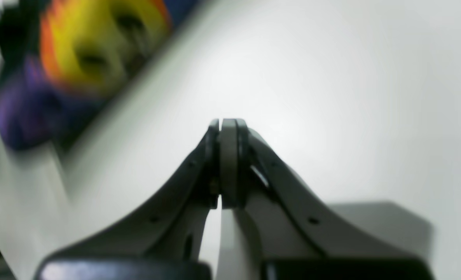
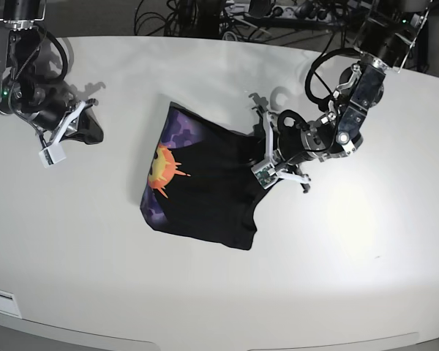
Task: Fold the T-shirt properly
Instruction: 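Flip the folded bundle over with both grippers, exposing the sun print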
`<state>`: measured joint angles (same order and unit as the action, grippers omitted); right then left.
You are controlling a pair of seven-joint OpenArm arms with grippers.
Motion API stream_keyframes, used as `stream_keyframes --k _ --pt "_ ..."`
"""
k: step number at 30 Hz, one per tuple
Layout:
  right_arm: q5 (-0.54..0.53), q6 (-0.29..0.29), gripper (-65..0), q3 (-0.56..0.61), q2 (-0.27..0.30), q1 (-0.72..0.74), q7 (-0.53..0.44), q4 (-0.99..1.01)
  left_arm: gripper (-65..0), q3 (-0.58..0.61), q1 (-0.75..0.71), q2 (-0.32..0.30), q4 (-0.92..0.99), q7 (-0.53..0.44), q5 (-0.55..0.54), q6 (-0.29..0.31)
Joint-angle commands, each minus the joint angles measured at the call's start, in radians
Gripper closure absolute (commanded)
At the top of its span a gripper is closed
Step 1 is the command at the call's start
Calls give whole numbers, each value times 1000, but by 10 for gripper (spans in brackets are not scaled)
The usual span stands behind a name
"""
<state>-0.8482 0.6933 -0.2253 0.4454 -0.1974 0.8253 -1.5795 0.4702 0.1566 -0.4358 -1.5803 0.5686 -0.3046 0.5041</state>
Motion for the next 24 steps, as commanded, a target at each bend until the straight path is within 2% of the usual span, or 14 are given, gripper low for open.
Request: stream_keyframes --k 1,2,6,9,12,15,18,22,24 --pt "-8 5 0 -26 5 31 -45 -57 0 0 -5 -21 8 111 21 -3" --pt "22 5 0 -35 -7 54 -60 -91 0 0 -11 -24 1 128 -15 5" --pt "132 -70 0 19 -39 211 -82 -115 0 0 -60 -18 -76 176 -177 70" --pt "225 -95 0 145 -50 333 -155 -91 0 0 -97 -10 -116 198 -213 100" --pt "313 -129 0 279 -53 440 -205 -14 0 0 -129 -10 -143 198 -209 102" --pt "334 -88 0 388 -65 528 -255 125 0 0 -151 -11 -146 199 -201 102" --pt "399 -64 0 468 -114 608 -329 293 0 0 -177 -10 -146 198 -201 102" --pt "438 -63 0 514 -176 672 -357 438 0 0 -204 -10 -146 195 -201 103" --pt "436 -34 0 514 -197 683 -359 467 0 0 -203 -10 -146 192 -194 103"
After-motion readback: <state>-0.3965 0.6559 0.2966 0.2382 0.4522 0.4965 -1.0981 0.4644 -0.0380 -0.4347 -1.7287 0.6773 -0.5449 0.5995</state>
